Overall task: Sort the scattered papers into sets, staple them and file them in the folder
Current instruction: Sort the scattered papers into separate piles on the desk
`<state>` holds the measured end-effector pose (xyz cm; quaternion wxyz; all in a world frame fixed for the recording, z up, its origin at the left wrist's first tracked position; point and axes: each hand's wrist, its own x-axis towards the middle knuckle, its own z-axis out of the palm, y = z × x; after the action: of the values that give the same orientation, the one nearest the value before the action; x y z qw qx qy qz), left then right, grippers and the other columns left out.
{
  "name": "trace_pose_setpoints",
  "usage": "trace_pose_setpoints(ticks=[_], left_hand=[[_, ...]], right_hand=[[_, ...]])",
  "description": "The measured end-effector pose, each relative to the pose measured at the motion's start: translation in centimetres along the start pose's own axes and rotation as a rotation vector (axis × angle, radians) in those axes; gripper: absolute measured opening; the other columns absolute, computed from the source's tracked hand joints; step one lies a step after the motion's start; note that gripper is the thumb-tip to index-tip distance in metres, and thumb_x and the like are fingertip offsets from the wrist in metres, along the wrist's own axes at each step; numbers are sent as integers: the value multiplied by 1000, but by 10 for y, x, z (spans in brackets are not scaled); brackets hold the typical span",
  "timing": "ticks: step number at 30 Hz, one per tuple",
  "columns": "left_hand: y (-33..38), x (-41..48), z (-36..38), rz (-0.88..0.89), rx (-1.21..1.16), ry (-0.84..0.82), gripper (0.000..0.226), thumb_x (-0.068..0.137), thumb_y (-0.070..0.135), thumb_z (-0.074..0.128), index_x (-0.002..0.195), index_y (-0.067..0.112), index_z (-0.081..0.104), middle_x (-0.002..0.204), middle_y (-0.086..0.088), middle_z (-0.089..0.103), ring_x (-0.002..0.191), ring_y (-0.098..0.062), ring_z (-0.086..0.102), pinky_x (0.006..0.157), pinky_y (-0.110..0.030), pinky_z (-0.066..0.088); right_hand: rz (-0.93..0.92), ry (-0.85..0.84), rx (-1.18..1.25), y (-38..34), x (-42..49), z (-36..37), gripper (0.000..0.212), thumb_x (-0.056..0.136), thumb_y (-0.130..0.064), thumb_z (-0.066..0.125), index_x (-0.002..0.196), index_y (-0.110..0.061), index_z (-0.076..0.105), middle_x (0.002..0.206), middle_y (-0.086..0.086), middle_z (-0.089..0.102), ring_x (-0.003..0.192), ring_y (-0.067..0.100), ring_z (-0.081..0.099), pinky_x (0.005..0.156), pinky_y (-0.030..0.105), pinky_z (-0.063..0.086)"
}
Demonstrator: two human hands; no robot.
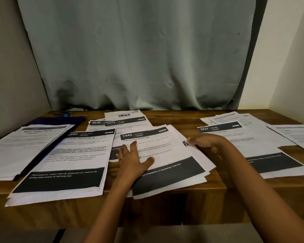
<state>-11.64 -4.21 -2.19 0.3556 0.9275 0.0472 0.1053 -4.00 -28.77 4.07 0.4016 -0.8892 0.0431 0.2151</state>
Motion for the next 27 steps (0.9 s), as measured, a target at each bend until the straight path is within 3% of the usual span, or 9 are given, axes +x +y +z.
trace_pose_setpoints(ticks=[3, 7, 11, 16, 19, 22, 27], left_hand=[[2, 1, 2, 4, -36, -7, 87, 84, 47, 66, 150, 20, 15, 159, -17, 0, 147, -34, -8, 117, -46, 9], [8, 3, 3, 11, -62, -15, 88, 85, 45, 66, 151, 18, 15, 159, -19, 2, 147, -34, -6, 117, -44, 13], [10, 7, 0, -4, -112, -21, 85, 85, 43, 67, 150, 18, 19, 158, -19, 8, 147, -34, 3, 116, -43, 18], [3, 9, -8, -9, -222, 43, 73, 87, 33, 67, 145, 13, 28, 147, -15, 31, 139, -31, 25, 113, -45, 30], [-2, 10, -11, -4, -223, 61, 73, 88, 30, 65, 147, 11, 25, 147, -13, 33, 138, -29, 28, 112, -44, 32], [-4, 11, -11, 6, -118, 25, 72, 92, 30, 60, 149, 9, 21, 150, -15, 31, 141, -31, 20, 116, -43, 22], [-3, 9, -6, -27, 124, -113, 70, 100, 41, 40, 153, 11, 7, 159, -19, 5, 144, -39, -15, 116, -47, -7]], right_hand=[[-21, 62, 64, -2, 1, 11, 40, 90, -51, 55, 110, -16, 55, 111, 9, 63, 98, 29, 64, 93, 41, 50], [-73, 80, 17, -3, 3, 24, 40, 79, -36, 76, 108, -11, 63, 115, 10, 67, 102, 28, 65, 96, 42, 50], [-103, 159, 69, -2, 3, 29, 33, 82, -15, 74, 112, -9, 61, 120, 9, 64, 100, 24, 61, 86, 35, 49], [-102, 252, 159, 6, 3, 11, 36, 86, -12, 69, 120, -7, 58, 130, 10, 59, 114, 30, 56, 92, 40, 43], [-76, 350, 138, 15, 2, -11, 40, 89, -14, 65, 126, -3, 54, 135, 13, 54, 123, 33, 50, 100, 43, 39], [-27, 429, 126, 25, 3, -34, 43, 90, -16, 64, 128, -3, 50, 139, 16, 50, 126, 37, 47, 102, 47, 38], [77, 437, 95, 38, 1, -62, 55, 89, -19, 66, 137, -2, 43, 145, 19, 41, 131, 40, 39, 104, 49, 36]])
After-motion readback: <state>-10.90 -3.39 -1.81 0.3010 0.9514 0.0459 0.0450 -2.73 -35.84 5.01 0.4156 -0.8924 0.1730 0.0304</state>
